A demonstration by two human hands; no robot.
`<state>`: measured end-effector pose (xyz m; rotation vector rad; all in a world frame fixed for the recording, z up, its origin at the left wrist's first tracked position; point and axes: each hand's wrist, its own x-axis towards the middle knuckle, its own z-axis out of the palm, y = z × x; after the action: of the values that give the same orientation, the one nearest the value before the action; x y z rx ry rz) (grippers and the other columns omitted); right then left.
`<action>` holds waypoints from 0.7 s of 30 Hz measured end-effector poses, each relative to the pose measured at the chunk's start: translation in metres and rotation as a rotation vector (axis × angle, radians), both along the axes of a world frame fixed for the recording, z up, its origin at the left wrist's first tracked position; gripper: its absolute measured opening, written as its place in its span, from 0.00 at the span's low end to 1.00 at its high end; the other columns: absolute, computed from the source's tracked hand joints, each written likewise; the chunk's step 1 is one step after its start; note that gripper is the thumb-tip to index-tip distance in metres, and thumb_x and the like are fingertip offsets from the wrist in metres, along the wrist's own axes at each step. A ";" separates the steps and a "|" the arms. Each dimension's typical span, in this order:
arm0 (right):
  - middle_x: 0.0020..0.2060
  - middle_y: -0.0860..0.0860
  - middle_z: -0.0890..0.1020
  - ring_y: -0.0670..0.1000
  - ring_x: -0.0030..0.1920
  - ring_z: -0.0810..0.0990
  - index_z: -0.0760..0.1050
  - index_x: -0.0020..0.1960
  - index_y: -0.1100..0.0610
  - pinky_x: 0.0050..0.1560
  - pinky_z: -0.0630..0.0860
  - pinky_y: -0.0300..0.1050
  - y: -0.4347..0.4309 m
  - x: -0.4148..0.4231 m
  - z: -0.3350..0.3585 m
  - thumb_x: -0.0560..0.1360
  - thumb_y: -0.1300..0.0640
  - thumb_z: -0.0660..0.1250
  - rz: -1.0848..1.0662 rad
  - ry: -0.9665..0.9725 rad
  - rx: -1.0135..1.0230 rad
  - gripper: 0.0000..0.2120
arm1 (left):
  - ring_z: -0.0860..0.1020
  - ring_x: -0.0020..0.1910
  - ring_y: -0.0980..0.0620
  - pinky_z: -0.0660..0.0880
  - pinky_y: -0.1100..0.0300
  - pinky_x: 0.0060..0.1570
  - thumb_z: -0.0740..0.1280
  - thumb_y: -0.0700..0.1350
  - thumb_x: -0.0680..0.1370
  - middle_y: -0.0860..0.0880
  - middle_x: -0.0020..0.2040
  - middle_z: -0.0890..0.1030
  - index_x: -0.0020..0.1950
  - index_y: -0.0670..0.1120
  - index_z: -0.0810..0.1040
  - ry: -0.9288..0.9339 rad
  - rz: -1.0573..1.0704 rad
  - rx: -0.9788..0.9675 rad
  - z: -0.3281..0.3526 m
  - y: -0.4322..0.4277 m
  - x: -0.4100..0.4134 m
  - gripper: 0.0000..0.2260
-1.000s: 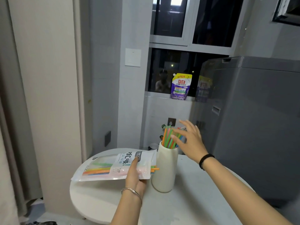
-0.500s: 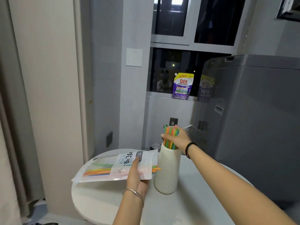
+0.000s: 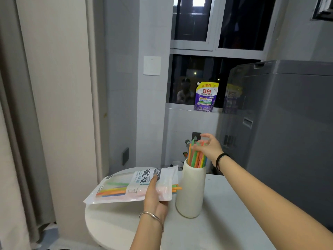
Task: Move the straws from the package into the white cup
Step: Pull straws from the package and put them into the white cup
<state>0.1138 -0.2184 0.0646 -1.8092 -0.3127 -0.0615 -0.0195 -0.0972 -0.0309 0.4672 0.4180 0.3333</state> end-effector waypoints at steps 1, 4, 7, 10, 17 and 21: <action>0.64 0.57 0.73 0.52 0.57 0.73 0.65 0.69 0.57 0.56 0.73 0.47 -0.002 0.001 0.002 0.68 0.61 0.74 -0.009 -0.104 -0.058 0.32 | 0.74 0.59 0.34 0.77 0.58 0.20 0.64 0.42 0.79 0.33 0.69 0.72 0.74 0.40 0.67 -0.010 0.007 0.004 0.000 0.000 0.000 0.23; 0.70 0.52 0.68 0.52 0.68 0.67 0.62 0.72 0.50 0.65 0.70 0.49 -0.004 -0.002 0.009 0.75 0.51 0.66 0.017 -0.443 -0.337 0.28 | 0.76 0.59 0.35 0.79 0.55 0.24 0.65 0.41 0.79 0.40 0.65 0.76 0.73 0.42 0.68 -0.018 0.049 -0.036 0.001 0.000 -0.001 0.22; 0.72 0.49 0.67 0.50 0.72 0.63 0.63 0.72 0.49 0.72 0.59 0.50 0.000 -0.005 0.005 0.78 0.43 0.56 0.057 -0.675 -0.793 0.25 | 0.74 0.64 0.34 0.80 0.54 0.26 0.65 0.41 0.79 0.38 0.68 0.75 0.73 0.42 0.68 -0.017 0.031 -0.040 0.001 -0.002 -0.001 0.22; 0.67 0.51 0.74 0.53 0.70 0.67 0.70 0.68 0.52 0.71 0.61 0.51 0.005 -0.013 0.002 0.77 0.37 0.50 0.037 -0.625 -1.053 0.28 | 0.71 0.67 0.33 0.79 0.56 0.23 0.64 0.42 0.80 0.34 0.70 0.72 0.74 0.41 0.67 -0.009 0.013 -0.021 -0.001 -0.003 0.000 0.22; 0.54 0.43 0.81 0.44 0.59 0.76 0.77 0.54 0.48 0.64 0.69 0.39 0.023 -0.081 -0.019 0.77 0.48 0.60 -0.018 -0.654 -0.126 0.10 | 0.79 0.41 0.41 0.78 0.58 0.24 0.64 0.42 0.80 0.43 0.60 0.78 0.72 0.41 0.70 -0.029 0.097 -0.001 0.003 0.001 -0.004 0.21; 0.50 0.44 0.80 0.49 0.57 0.77 0.74 0.49 0.45 0.58 0.72 0.36 0.040 -0.115 -0.060 0.79 0.50 0.58 -0.050 -0.076 0.424 0.06 | 0.78 0.57 0.43 0.79 0.52 0.40 0.67 0.44 0.78 0.43 0.66 0.78 0.71 0.43 0.72 -0.009 0.150 0.006 0.004 0.002 -0.008 0.21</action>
<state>-0.0016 -0.1784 0.0049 -1.3954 -0.2844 -0.2163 -0.0272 -0.0952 -0.0270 0.4412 0.4441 0.4816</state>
